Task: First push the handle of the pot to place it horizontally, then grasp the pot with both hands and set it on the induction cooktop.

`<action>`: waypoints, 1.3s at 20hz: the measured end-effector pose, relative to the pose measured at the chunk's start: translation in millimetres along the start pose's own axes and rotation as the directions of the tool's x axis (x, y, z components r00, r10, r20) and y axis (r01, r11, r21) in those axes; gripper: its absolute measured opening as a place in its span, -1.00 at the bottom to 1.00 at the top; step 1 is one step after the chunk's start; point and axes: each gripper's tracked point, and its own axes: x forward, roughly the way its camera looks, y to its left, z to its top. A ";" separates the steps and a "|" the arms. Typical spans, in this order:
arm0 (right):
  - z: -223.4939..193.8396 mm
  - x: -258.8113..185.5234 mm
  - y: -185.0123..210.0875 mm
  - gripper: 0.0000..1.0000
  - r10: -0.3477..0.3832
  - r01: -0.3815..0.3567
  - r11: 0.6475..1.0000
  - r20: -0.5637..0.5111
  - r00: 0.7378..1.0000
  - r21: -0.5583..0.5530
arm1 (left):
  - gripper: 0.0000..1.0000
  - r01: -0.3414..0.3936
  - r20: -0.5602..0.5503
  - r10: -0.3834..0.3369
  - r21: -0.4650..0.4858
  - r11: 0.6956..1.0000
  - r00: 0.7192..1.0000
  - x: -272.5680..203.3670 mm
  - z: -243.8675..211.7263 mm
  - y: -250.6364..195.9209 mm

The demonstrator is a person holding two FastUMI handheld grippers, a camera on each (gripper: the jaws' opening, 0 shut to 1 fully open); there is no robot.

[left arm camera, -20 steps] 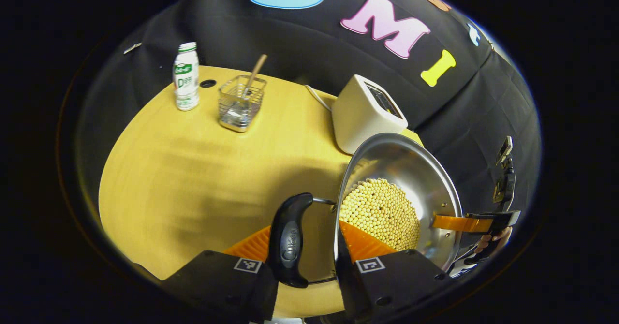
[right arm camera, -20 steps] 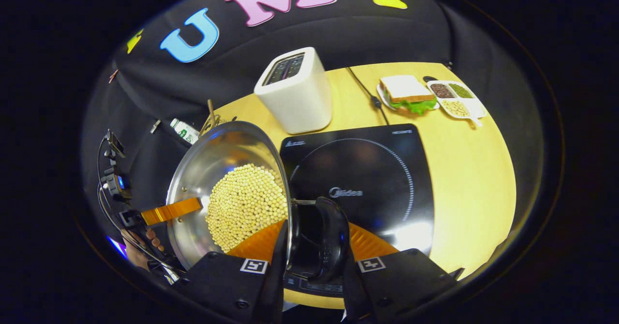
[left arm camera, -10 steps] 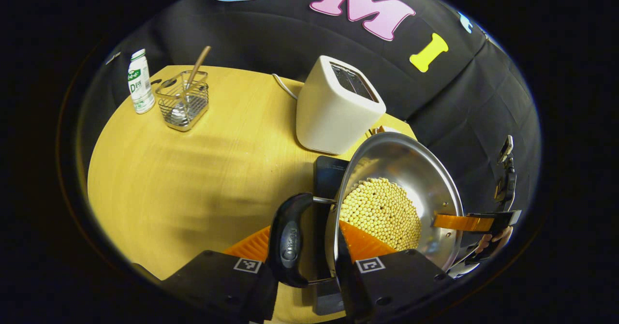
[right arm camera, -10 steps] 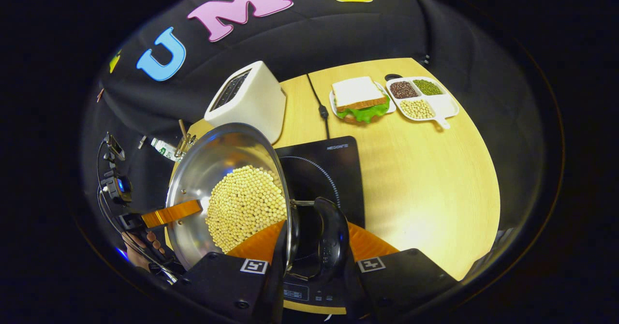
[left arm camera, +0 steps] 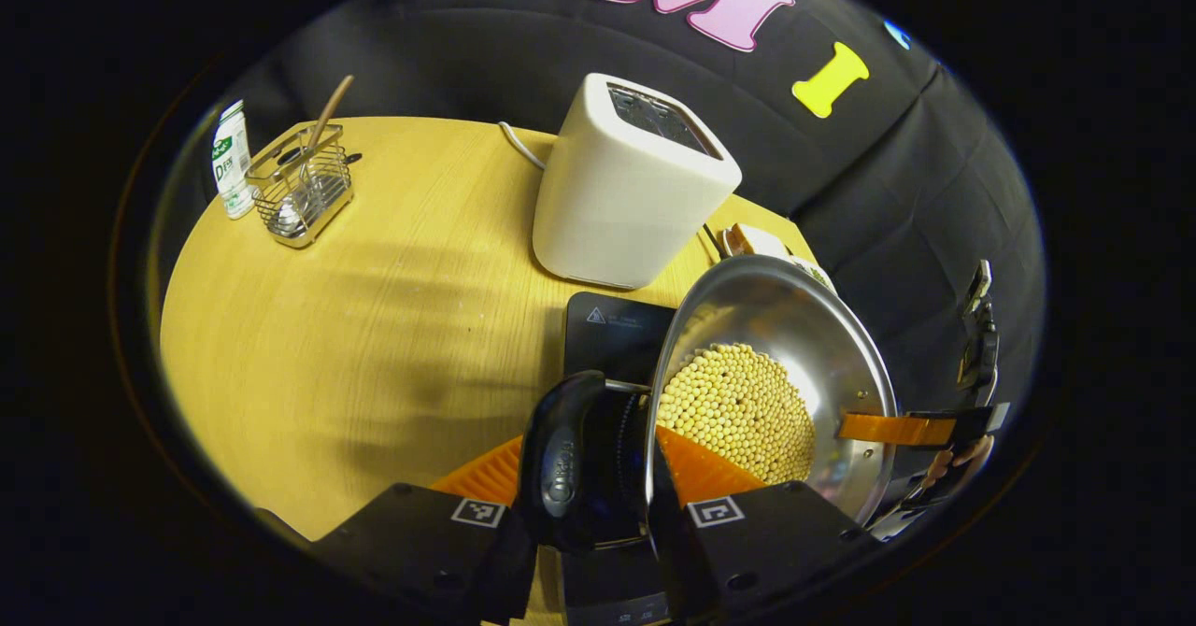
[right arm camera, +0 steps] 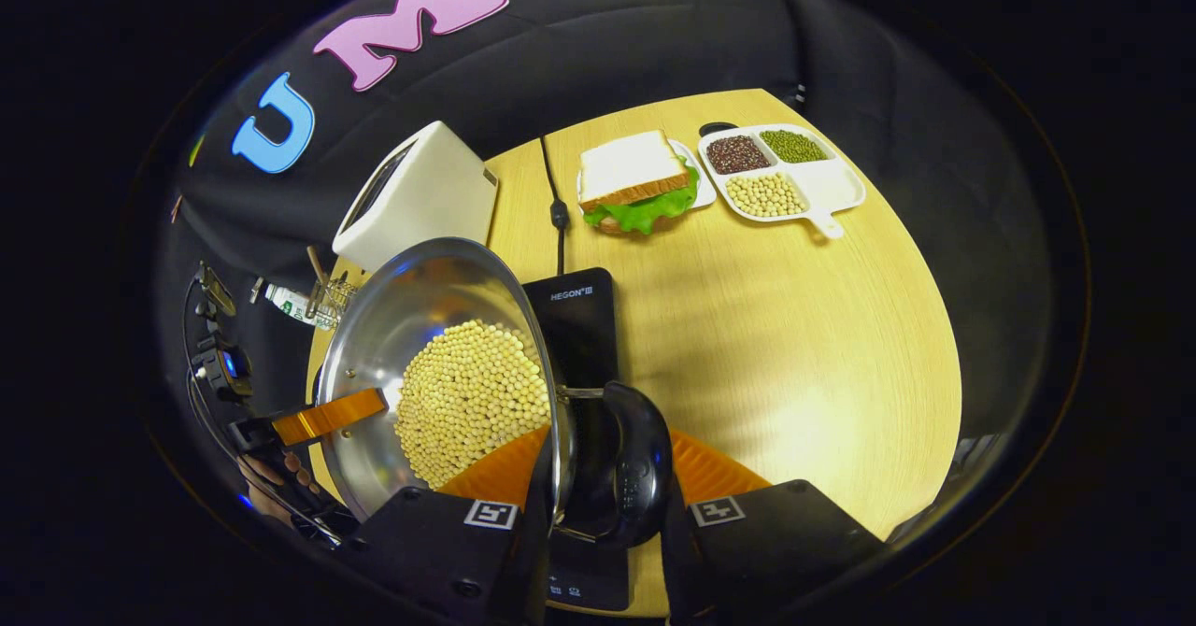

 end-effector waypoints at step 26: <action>67.4 -100.2 24.5 0.98 0.001 0.068 0.986 0.417 0.909 -0.150 | 0.92 -0.201 0.337 0.160 0.091 0.975 0.928 -137.9 46.1 -10.2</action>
